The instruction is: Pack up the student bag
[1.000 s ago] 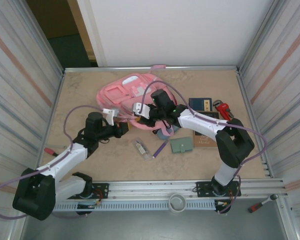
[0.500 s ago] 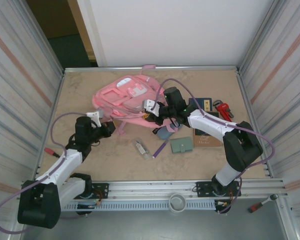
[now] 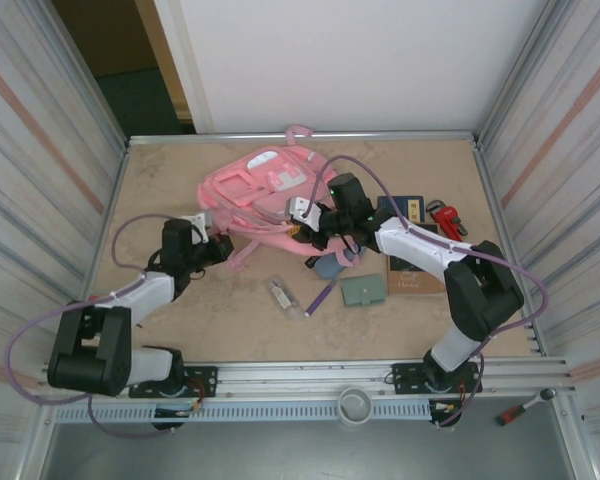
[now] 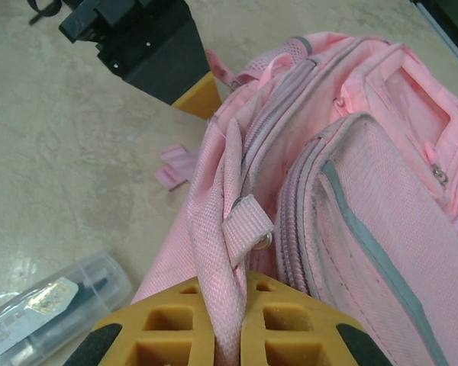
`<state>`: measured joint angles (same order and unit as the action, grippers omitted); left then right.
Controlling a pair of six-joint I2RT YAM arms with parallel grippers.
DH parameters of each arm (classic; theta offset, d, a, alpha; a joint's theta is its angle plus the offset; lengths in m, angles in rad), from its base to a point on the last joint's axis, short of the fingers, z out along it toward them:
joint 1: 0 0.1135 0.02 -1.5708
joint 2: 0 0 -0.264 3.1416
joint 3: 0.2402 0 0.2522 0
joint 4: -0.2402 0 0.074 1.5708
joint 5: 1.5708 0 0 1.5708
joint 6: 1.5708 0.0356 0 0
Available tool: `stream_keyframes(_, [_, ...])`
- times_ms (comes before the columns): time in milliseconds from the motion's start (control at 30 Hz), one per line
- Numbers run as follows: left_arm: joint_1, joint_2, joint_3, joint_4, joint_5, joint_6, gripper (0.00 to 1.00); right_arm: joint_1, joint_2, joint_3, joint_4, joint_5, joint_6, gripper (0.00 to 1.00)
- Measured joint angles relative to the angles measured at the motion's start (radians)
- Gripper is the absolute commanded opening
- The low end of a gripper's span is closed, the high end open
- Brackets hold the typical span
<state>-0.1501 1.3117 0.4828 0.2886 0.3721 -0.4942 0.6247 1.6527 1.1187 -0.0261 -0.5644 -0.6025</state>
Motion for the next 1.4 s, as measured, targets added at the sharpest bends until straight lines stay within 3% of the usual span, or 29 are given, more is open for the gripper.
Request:
stream_keyframes(67, [0.01,0.023,0.011,0.006,-0.023,-0.001,0.01,0.018,0.036,0.041,-0.005,0.021,0.013,0.0])
stream_keyframes(133, [0.032,0.031,0.019,0.005,-0.057,-0.003,0.25,0.044,0.087,0.101,-0.01,0.047,0.031,0.0])
stream_keyframes(267, [0.079,0.012,0.022,-0.013,-0.15,-0.023,0.62,0.09,0.199,0.233,-0.025,0.114,0.061,0.09])
stream_keyframes(433, [0.101,-0.097,0.021,-0.08,-0.243,-0.038,0.88,0.127,0.307,0.325,-0.031,0.182,0.114,0.22])
stream_keyframes(533, [0.101,-0.203,0.011,-0.123,-0.265,-0.046,0.98,0.134,0.342,0.363,-0.051,0.208,0.164,0.37])
stream_keyframes(600, [0.101,-0.294,0.0,-0.165,-0.269,-0.045,0.99,0.133,0.343,0.38,-0.07,0.222,0.203,0.44])
stream_keyframes(733, [0.091,-0.437,-0.016,-0.201,-0.239,-0.032,0.98,0.127,0.323,0.395,-0.084,0.23,0.275,0.49])
stream_keyframes(800, [0.046,-0.462,-0.015,-0.19,-0.228,0.0,0.98,0.114,0.277,0.365,-0.092,0.243,0.32,0.5])
stream_keyframes(867, [-0.044,-0.44,-0.003,-0.179,-0.231,0.063,0.98,0.08,0.189,0.301,-0.112,0.259,0.388,0.58])
stream_keyframes(967, [-0.197,-0.304,0.079,-0.184,-0.248,0.163,0.97,-0.022,0.026,0.196,-0.159,0.291,0.524,0.72])
stream_keyframes(1133, [-0.415,0.024,0.363,-0.209,-0.278,0.243,0.89,-0.304,-0.183,0.121,-0.309,0.464,0.78,0.78])
stream_keyframes(1233, [-0.527,0.171,0.487,-0.195,-0.237,0.206,0.82,-0.452,-0.248,0.02,-0.362,0.526,0.88,0.81])
stream_keyframes(1400, [-0.673,0.389,0.618,-0.188,-0.139,0.058,0.76,-0.56,-0.26,-0.187,-0.412,0.546,0.986,0.82])
